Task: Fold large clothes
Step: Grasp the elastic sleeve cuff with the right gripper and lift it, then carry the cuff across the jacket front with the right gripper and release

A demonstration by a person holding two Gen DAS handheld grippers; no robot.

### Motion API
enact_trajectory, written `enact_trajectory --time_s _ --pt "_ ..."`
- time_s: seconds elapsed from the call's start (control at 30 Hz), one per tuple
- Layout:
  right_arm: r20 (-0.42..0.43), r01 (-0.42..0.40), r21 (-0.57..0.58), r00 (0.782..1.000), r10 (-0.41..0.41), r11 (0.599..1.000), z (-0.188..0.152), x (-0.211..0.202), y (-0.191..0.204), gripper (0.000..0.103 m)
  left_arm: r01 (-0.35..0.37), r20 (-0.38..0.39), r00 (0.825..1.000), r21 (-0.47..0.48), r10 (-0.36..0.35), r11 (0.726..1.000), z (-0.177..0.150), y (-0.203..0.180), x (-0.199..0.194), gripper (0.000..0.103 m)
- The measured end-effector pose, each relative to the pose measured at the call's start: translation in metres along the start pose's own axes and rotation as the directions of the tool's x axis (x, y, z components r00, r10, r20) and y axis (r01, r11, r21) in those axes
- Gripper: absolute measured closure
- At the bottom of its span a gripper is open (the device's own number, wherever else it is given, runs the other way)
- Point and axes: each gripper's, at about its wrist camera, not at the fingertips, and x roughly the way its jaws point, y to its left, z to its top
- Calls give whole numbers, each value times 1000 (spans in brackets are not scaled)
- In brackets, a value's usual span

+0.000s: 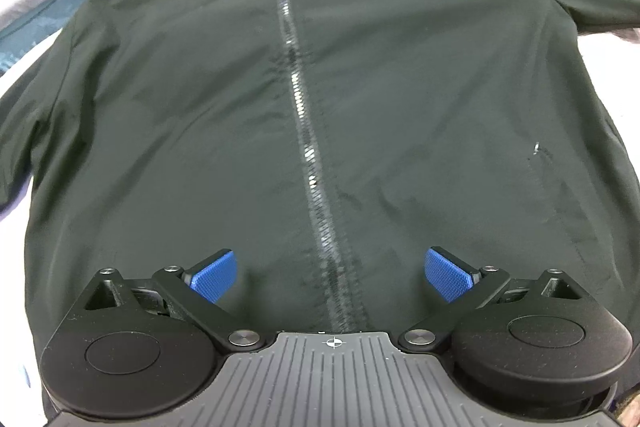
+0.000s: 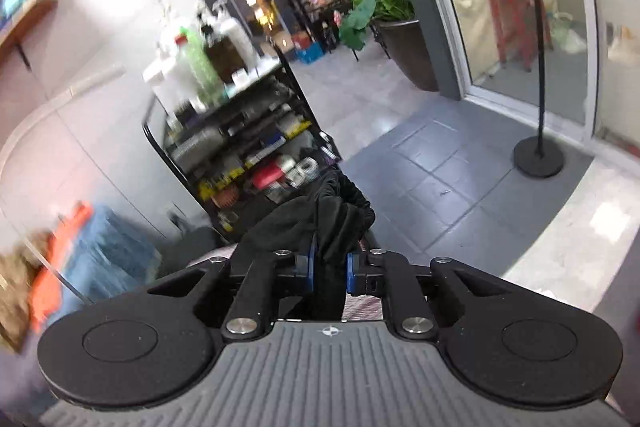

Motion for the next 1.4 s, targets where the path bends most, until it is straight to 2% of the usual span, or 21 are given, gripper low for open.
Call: enact_trajectory --time_s 0.2,0.33,0.43,0.53,0.6,0.67,0.73,0.83,0.9,1.03,1.1,1.17,1.3,1.4 --pt "-2 80 -52 997 -81 995 -8 18 17 87 -16 2 1000 -36 16 999 -10 11 2 0" --pt "3 49 -126 999 -49 991 -19 0 32 87 -22 -9 1000 -74 21 997 -18 20 7 0" --pt "3 -1 -164 1000 2 987 -19 -14 58 87 -23 -11 1000 -95 22 995 -24 25 10 0" --pt "-3 -103 -193 995 104 976 -21 -34 98 87 -15 1 1000 -105 15 994 -28 28 10 0" --pt "-15 -183 -231 983 184 956 -29 -48 131 87 -12 10 1000 -106 13 994 -28 31 8 0" --pt "-42 -279 -267 960 278 923 -44 -61 171 87 -3 22 1000 -114 5 993 -30 34 5 0" --pt "-73 -375 -299 926 371 877 -66 -73 213 87 -4 38 999 -131 9 991 -32 40 1 0" --pt "-150 -490 -332 871 468 806 -108 -82 275 87 -17 56 998 -166 27 986 -36 52 -6 0" --pt "-201 -529 -389 848 490 754 -141 -87 317 87 -31 60 997 -195 43 980 -43 62 -9 0" --pt "-333 -607 -404 795 508 685 -210 -92 380 86 -46 45 997 -279 61 959 -61 85 -12 0" --pt "-380 -616 -443 787 486 651 -245 -92 409 86 -50 38 997 -322 66 946 -71 96 -13 0" --pt "-415 -604 -479 795 442 637 -279 -85 425 86 -62 31 996 -353 78 934 -81 104 -14 0" --pt "-486 -575 -486 804 344 658 -329 -65 439 86 -77 12 996 -404 90 911 -97 116 -14 0" --pt "-508 -569 -487 802 315 662 -353 -59 445 86 -85 -4 996 -413 91 907 -103 118 -13 0"
